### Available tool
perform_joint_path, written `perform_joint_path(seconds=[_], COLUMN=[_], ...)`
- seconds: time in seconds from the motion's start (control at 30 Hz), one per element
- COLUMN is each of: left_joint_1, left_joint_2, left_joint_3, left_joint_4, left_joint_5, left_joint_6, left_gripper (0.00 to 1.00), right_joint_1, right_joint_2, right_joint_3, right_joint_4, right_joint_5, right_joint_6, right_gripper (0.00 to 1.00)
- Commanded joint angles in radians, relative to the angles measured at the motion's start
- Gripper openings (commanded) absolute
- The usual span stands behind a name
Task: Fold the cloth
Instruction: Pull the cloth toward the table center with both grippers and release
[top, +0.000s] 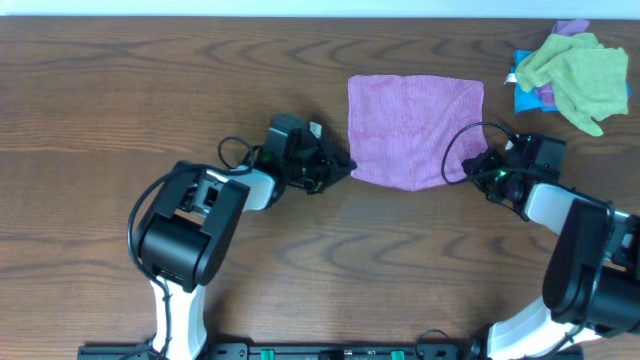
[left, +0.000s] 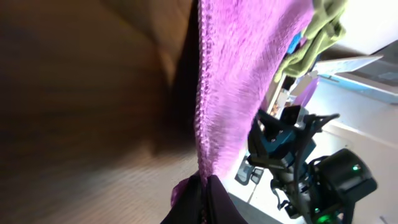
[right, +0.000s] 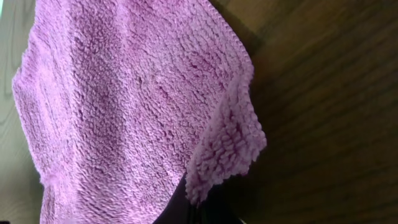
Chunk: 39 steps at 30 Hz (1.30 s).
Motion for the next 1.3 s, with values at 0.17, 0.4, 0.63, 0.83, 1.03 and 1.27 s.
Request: perform_joint_path(seconds=[0.17,0.4,0.63,0.83,1.03,1.27], left_joint_1=[0.087,0.099,0.127,0.198,0.241,0.242], left_joint_2=[0.025,0.025,0.025,0.010,-0.090,-0.197], left_joint_3=[0.006,0.006,0.005,0.005,0.005,0.005], left_joint_4=[-0.005,-0.006,-0.109,-0.424,-0.795,-0.978], left_joint_5=[0.108,0.208,0.285,0.313,0.170,0.018], left_joint_6=[0.036,0.036,0.121,0.351,0.628,0.694], left_gripper=[0.06,0.06,0.06,0.06,0.06,0.06], right_joint_1=[0.055,0.177,0.239,0.239,0.251,0.282], right_joint_2=[-0.011,-0.097,-0.160,-0.218,-0.265,-0.291], right_joint_3=[-0.045,-0.045,-0.045,-0.045,-0.045,-0.045], right_joint_4=[-0.109,-0.204,-0.278,-0.367,-0.451,-0.531], right_joint_5=[-0.024,-0.023,0.005,0.014,0.027,0.044], right_joint_6=[0.029,0.076,0.108,0.103,0.034,-0.020], right_gripper=[0.01,0.01,0.01,0.01,0.01,0.01])
